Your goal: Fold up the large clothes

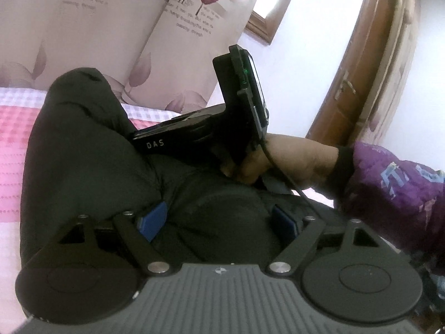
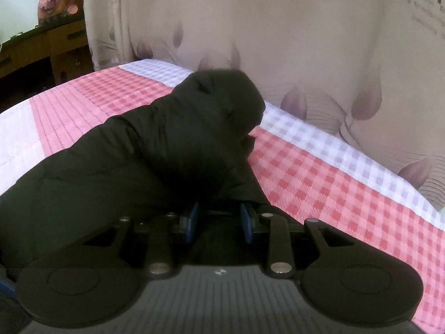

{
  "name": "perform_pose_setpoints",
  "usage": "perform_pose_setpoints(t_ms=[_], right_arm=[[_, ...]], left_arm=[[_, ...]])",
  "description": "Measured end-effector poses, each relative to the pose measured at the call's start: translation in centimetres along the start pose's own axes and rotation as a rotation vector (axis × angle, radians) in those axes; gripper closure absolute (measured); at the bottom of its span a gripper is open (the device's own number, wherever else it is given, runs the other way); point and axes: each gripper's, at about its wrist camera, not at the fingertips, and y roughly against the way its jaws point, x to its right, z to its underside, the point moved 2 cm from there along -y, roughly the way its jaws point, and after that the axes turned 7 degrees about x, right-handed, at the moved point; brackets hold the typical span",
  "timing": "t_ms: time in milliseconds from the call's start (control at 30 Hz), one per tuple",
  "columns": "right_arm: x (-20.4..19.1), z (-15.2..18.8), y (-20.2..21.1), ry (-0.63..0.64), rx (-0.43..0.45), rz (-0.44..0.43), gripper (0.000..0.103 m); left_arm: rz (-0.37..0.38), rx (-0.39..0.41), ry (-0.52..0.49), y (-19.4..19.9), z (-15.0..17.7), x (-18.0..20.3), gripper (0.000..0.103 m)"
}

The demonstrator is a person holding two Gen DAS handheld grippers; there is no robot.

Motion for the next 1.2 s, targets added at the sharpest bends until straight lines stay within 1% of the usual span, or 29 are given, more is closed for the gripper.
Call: perform_pose_setpoints(t_ms=[233,333,367,400,433,467,533,567,633,700,733,867,933,1000,1067,1100,1167,1200], right_arm=[[0.0,0.7,-0.4,0.014,0.011,0.008,0.073],[0.8,0.0,0.0,-0.022,-0.022,-0.009,0.072],[1.3,-0.5,0.8,-0.059,-0.032,-0.001,0.071],[1.7,-0.9,2.2,-0.096,-0.023,0.008,0.069],[2.1,-1.1,4.5,-0.112,0.019,0.008,0.066],[2.2,-1.1,6.8,-0.102,0.056,0.016,0.061],[2.1,-0.4,10.6,-0.066,0.080,0.038,0.061],[2.0,0.2,11.9,-0.057,0.075,0.036,0.061],[1.3,2.1,13.8,-0.025,0.038,0.025,0.061],[0.5,4.2,14.4,0.033,-0.007,0.050,0.062],[0.4,5.2,14.5,0.037,-0.019,0.059,0.062],[1.9,8.3,14.1,-0.059,-0.023,0.112,0.062],[2.3,9.4,13.7,-0.124,0.002,0.116,0.062],[1.5,10.3,13.4,-0.103,0.035,0.161,0.062],[1.4,10.6,13.5,-0.116,0.054,0.176,0.061],[1.7,10.5,13.8,-0.144,0.052,0.167,0.060],[3.2,9.9,15.5,-0.277,0.066,0.140,0.059],[3.6,9.9,17.3,-0.342,0.118,0.138,0.059]], left_arm=[[-0.003,-0.014,-0.036,-0.7,0.5,0.0,0.021],[-0.010,-0.046,-0.049,-1.2,0.2,0.2,0.019],[-0.007,-0.055,-0.050,-1.2,0.1,0.3,0.019],[-0.002,-0.058,-0.046,-1.2,0.1,0.2,0.017],[0.002,-0.056,-0.038,-1.2,0.0,0.1,0.017],[0.003,-0.055,-0.029,-1.2,-0.1,0.1,0.016],[0.004,-0.057,-0.026,-1.3,-0.2,0.2,0.011],[0.008,-0.058,-0.028,-1.4,-0.3,0.4,0.010],[0.003,-0.061,-0.044,-1.6,-0.2,0.7,0.006],[0.002,-0.060,-0.061,-1.7,0.0,1.0,0.004],[0.000,-0.057,-0.067,-1.7,0.1,1.0,0.004],[-0.003,-0.051,-0.087,-1.8,0.5,1.1,0.004],[-0.009,-0.052,-0.112,-2.0,0.8,1.3,0.004],[-0.015,-0.050,-0.139,-2.2,1.0,1.5,0.004],[-0.023,-0.060,-0.154,-2.4,0.9,1.7,0.004],[-0.026,-0.063,-0.159,-2.7,0.8,1.8,0.003],[-0.035,-0.065,-0.169,-2.6,0.8,1.9,0.002],[-0.034,-0.062,-0.167,-2.6,0.8,1.9,0.001]])
